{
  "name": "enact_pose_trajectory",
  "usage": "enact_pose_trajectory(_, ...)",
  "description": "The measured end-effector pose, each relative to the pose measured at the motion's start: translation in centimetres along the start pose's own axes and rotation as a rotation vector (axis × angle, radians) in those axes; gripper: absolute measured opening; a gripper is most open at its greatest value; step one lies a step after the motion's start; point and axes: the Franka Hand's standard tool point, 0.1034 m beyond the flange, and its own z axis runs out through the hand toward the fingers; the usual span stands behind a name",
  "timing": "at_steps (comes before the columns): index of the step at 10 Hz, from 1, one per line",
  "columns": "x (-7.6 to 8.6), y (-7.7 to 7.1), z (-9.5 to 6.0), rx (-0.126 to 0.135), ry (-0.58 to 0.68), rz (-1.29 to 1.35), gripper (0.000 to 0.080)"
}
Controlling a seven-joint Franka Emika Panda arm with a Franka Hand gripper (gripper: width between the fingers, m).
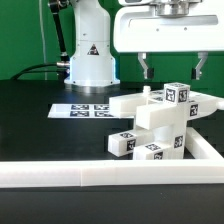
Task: Assemble chair
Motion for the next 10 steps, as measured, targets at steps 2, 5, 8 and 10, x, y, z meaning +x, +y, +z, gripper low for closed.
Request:
enact_pose_trajectory(2,-1.0,1.0,0.0,0.013,-0.015,-0.115,0.0649)
enact_pose_trajectory(5,-2.9,1.4,0.3,0.011,-0.031,-0.109,0.0649)
enact_pose_trajectory(8,-6.8,2.4,1.2,0.004,-0.049,-0.134,0.0649)
enact_pose_trajectory(10,-8.0,5.1,1.5,0.021,-0.072,-0.203,0.0649)
